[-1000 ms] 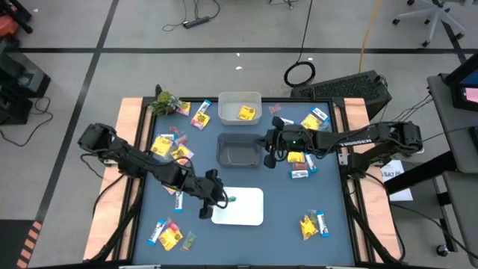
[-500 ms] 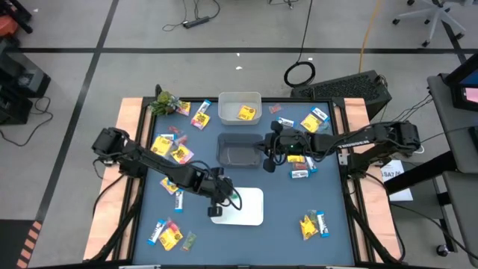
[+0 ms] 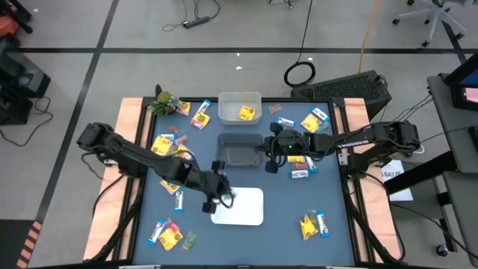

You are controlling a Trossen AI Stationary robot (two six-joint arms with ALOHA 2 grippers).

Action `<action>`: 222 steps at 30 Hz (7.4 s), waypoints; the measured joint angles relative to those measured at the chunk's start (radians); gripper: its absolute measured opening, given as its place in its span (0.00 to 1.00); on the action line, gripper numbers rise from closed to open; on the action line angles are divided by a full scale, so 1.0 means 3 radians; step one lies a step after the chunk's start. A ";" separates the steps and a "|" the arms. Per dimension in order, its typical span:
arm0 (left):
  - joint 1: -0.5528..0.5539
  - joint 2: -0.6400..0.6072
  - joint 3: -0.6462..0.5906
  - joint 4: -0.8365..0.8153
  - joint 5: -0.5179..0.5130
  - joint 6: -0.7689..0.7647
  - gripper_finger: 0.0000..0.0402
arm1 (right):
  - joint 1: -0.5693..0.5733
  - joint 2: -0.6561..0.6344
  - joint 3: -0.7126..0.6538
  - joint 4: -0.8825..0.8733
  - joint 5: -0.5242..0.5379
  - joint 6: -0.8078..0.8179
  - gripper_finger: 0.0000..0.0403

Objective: Sort candy
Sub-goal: Put the white chocolate bar into the gray bin, then put the yellow candy into the black bin

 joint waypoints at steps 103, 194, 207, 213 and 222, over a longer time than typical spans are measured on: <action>0.2423 -0.0574 -0.2004 0.2811 0.1125 0.0330 0.02 | -0.1650 0.0541 0.0269 -0.1257 -0.0321 -0.0746 0.56; 0.2962 -0.0574 -0.2000 0.2867 0.1152 0.0256 0.02 | -0.1647 0.3199 0.4604 -0.3703 -0.0524 -0.0085 0.51; 0.2962 -0.0574 -0.2000 0.2814 0.1152 0.0256 0.02 | -0.1592 0.3312 0.4603 -0.3761 -0.0487 0.0253 0.50; 0.2962 -0.0574 -0.2001 0.2812 0.1152 0.0256 0.02 | -0.1580 0.3386 0.4609 -0.3858 -0.0556 0.0405 0.47; 0.2961 -0.0574 -0.2001 0.2804 0.1152 0.0256 0.02 | -0.1608 0.3386 0.4610 -0.3868 -0.0685 0.0411 0.37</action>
